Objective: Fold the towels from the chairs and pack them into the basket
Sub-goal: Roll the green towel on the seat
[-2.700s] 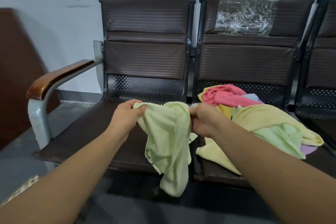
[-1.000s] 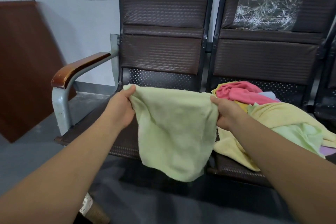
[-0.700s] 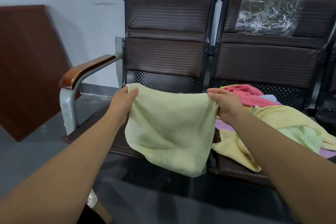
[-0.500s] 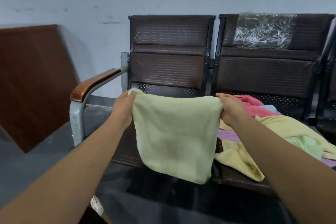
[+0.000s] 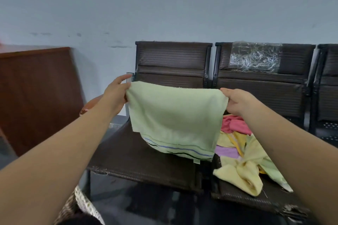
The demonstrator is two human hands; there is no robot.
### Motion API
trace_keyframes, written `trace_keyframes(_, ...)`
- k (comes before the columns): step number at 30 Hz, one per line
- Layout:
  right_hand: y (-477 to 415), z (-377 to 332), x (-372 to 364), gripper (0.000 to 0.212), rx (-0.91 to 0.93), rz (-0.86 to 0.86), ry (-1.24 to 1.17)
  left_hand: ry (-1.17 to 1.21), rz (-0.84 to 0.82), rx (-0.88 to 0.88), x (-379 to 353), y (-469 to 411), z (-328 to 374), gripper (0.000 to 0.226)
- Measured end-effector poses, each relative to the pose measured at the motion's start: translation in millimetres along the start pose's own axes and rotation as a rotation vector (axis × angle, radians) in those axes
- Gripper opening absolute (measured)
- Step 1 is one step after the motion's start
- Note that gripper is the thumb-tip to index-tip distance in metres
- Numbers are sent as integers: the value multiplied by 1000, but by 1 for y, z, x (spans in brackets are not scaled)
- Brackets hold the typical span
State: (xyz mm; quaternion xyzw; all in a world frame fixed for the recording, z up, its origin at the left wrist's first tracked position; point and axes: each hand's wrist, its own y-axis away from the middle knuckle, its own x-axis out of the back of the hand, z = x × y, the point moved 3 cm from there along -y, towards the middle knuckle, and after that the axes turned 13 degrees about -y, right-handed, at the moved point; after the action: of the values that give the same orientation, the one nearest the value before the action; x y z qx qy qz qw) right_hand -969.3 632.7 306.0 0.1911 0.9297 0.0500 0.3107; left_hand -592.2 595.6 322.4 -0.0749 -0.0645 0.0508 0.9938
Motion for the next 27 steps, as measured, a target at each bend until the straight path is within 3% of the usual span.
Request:
trace_keyframes(2, 6, 4, 6, 36, 67, -10, 49, -113, -28, -8, 6, 2, -7, 30)
trace_keyframes(6, 17, 8, 15, 26, 226, -34, 396, -445, -13, -88, 17, 15, -13, 32)
trace_keyframes(10, 13, 6, 15, 28, 305, -64, 591, -412, -36, -102, 22, 20, -18, 17)
trace_keyframes(14, 2, 13, 9, 19, 394, -41, 776, -934, 104, -323, 23, 21, -18, 23)
trace_keyframes(18, -13, 28, 1, 9, 578, 6, 944, -888, 315, -441, 24, 5, -24, 16)
trace_keyframes(21, -34, 45, -5, 12, 675, 45, 983, -738, 323, -375, 17, -13, -40, 11)
trace_keyframes(24, -59, 67, -9, 12, 546, -12, 713, -651, 253, -273, 7, -27, -66, 10)
trace_keyframes(27, -83, 87, -9, 11, 462, -25, 528, -606, 284, -247, -4, -36, -87, 14)
